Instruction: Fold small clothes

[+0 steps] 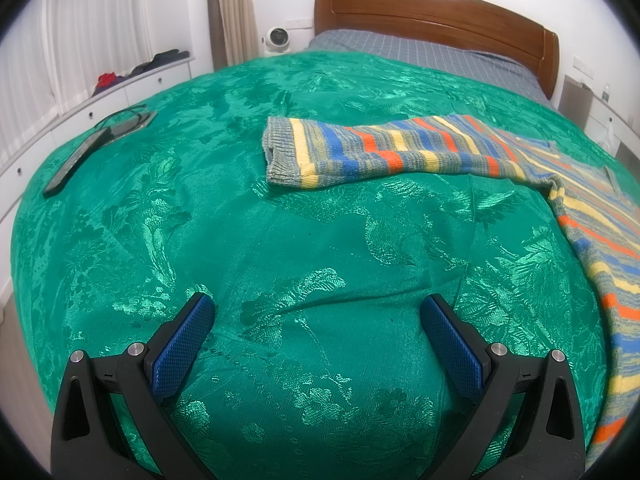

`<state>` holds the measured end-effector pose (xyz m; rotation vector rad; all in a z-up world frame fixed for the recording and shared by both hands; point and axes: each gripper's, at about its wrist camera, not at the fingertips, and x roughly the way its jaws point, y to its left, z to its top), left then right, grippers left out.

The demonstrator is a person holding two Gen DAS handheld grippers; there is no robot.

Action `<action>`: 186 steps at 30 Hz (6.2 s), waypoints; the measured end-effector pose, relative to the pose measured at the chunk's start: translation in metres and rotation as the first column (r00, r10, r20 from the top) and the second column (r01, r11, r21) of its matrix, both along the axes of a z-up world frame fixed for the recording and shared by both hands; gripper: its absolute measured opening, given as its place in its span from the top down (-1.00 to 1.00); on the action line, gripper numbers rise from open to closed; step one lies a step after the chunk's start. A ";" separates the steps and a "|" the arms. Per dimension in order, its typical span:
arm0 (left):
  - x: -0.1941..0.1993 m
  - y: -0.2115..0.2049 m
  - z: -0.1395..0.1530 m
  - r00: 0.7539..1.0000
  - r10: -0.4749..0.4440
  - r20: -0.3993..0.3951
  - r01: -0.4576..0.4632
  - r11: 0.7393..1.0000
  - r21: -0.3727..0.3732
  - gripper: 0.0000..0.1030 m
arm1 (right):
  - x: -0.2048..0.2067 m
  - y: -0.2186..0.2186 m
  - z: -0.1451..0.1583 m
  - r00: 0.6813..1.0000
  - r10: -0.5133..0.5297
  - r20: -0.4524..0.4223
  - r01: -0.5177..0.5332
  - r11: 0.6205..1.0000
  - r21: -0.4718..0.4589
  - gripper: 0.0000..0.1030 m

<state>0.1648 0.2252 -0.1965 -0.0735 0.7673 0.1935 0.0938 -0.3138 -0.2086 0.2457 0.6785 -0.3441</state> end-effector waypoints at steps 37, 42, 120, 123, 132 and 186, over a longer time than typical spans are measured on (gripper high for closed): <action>0.001 0.000 0.000 1.000 -0.001 0.002 0.001 1.000 0.001 -0.99 | 0.000 0.002 0.000 1.000 0.000 -0.001 0.000 1.000 -0.004 -0.92; 0.001 0.000 -0.001 1.000 -0.001 0.002 0.001 1.000 0.001 -0.99 | 0.000 0.002 0.000 1.000 0.000 0.000 0.000 1.000 -0.004 -0.92; 0.005 -0.005 0.005 0.997 -0.063 -0.040 0.062 0.998 -0.032 -0.99 | 0.170 0.037 0.102 0.881 0.474 -0.017 -0.424 0.804 0.417 -0.48; 0.005 -0.007 0.004 0.997 -0.060 -0.039 0.059 0.998 -0.027 -0.99 | 0.120 -0.010 0.074 0.920 0.374 -0.120 -0.347 0.917 0.198 -0.48; 0.004 -0.012 0.001 0.998 -0.047 -0.034 0.047 0.999 -0.005 -0.99 | 0.023 -0.085 0.038 0.988 0.101 -0.116 -0.101 0.995 0.003 -0.50; 0.148 0.101 0.037 0.957 -0.062 -0.283 -0.074 0.893 -0.444 -0.40 | 0.022 -0.071 -0.001 0.994 0.091 -0.053 -0.093 0.995 -0.032 -0.90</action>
